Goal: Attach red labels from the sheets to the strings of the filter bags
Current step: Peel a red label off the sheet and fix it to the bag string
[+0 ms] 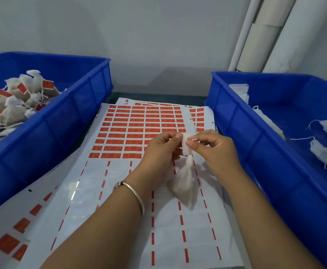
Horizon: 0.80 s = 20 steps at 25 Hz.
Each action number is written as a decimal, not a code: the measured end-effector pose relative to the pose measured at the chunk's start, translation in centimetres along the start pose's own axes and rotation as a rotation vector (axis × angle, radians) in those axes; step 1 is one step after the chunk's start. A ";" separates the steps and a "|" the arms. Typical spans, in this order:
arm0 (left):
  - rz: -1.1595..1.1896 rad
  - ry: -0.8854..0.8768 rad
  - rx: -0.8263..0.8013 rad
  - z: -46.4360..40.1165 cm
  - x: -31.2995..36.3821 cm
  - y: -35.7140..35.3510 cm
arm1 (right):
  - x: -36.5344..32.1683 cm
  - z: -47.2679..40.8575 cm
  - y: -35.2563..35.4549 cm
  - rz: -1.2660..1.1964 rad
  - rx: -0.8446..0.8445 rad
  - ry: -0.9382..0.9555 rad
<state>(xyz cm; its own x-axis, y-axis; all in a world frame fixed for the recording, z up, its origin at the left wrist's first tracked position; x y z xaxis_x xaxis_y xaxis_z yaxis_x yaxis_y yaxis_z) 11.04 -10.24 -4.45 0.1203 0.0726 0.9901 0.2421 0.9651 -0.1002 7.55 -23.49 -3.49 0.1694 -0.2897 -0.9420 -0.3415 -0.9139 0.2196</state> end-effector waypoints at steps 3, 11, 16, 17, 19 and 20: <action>0.050 0.037 0.000 0.0 -0.2 -0.3 | 0.6 0.0 0.2 -0.059 0.009 -0.080; 0.085 0.066 0.180 -0.5 -0.6 0.4 | 0.8 0.0 0.4 -0.173 0.034 -0.131; 0.190 0.126 0.144 -0.5 -0.6 0.2 | 0.7 -0.1 0.5 -0.145 0.035 -0.089; 0.190 0.136 0.128 -0.5 -0.6 0.2 | 0.6 -0.2 0.5 -0.133 0.032 -0.077; 0.204 0.156 0.091 -0.4 -0.6 0.0 | 0.5 -0.3 0.6 -0.122 0.037 -0.061; 0.219 0.170 0.075 -0.4 -0.6 -0.1 | 0.5 -0.3 0.6 -0.126 0.044 -0.057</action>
<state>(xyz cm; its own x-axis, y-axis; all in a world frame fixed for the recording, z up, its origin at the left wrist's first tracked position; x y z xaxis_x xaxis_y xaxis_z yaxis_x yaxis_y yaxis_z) 11.32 -10.46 -5.10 0.3233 0.2444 0.9142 0.1211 0.9474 -0.2961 7.67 -24.28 -3.77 0.1609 -0.1561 -0.9745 -0.3616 -0.9281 0.0889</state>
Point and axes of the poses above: each hand's wrist, its own z-axis away from the middle knuckle, its own y-axis out of the back of the hand, x = y × z, the point moved 3 cm from there along -z, towards the middle knuckle, and after that the axes turned 1 degree about -z, right-handed, at the moved point
